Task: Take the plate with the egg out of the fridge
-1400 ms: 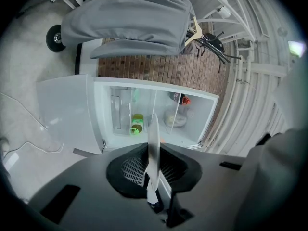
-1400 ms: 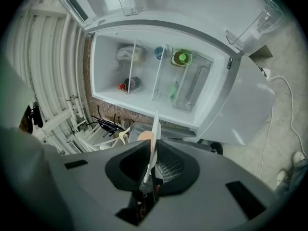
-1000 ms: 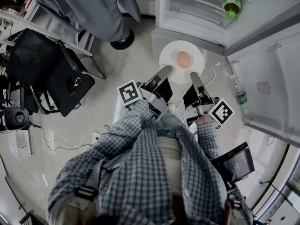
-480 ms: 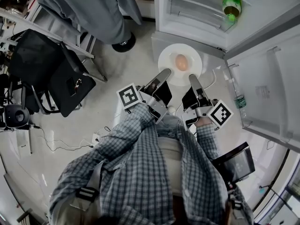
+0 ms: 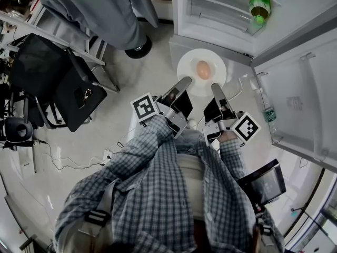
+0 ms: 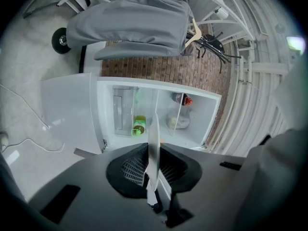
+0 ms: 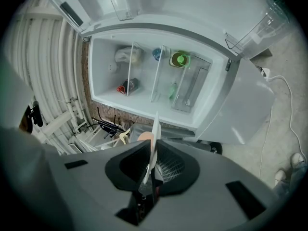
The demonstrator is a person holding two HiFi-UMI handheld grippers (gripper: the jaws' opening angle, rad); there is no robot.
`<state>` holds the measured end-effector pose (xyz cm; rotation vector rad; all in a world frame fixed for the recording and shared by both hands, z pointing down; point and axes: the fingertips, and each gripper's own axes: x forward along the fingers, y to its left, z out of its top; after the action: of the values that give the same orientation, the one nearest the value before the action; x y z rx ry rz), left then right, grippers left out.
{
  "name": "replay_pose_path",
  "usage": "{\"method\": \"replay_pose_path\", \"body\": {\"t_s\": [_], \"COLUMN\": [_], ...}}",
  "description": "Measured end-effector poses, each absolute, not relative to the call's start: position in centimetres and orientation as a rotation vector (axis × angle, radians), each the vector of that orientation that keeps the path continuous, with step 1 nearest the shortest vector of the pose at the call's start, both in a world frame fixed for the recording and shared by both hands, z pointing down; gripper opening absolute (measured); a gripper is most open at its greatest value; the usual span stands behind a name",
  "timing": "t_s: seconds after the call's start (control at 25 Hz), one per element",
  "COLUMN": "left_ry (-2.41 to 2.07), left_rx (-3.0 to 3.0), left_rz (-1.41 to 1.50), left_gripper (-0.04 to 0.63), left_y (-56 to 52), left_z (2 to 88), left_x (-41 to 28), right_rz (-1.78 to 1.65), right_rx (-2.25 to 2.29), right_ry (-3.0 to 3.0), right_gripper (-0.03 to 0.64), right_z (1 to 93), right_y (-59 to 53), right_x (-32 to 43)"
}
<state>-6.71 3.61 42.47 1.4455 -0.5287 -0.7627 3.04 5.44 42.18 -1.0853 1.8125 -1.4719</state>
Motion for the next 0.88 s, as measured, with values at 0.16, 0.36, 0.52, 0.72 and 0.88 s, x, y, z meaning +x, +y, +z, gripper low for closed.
{"method": "replay_pose_path", "body": {"t_s": [0.16,0.36,0.52,0.72,0.88], "left_ry": [-0.531,-0.532,-0.534,-0.536,-0.542], "left_rx": [1.443,1.441,1.443,1.437,1.437], "left_rz": [-0.761,-0.763,-0.764,-0.757,-0.753], "left_gripper": [0.058,0.058,0.058,0.058,0.058], "left_y": [3.59,3.56,3.53,3.62,3.17], "left_z": [42.58,42.59,42.58,42.68,42.66], "left_x": [-6.74,-6.79,-6.80,-6.86,-6.63], "right_rz": [-1.476,-1.480,-1.484,-1.492,-1.475], "right_rx": [-1.084,-1.088,-1.087,-1.097,-1.094], "right_ry": [1.804,1.805,1.805,1.804,1.836], "right_gripper": [0.048,0.048,0.048,0.048,0.048], "right_z": [42.22,42.28,42.23,42.45,42.37], "right_y": [5.40,5.35,5.33,5.41,4.76], "right_x": [3.03,3.01,3.00,3.04,3.35]}}
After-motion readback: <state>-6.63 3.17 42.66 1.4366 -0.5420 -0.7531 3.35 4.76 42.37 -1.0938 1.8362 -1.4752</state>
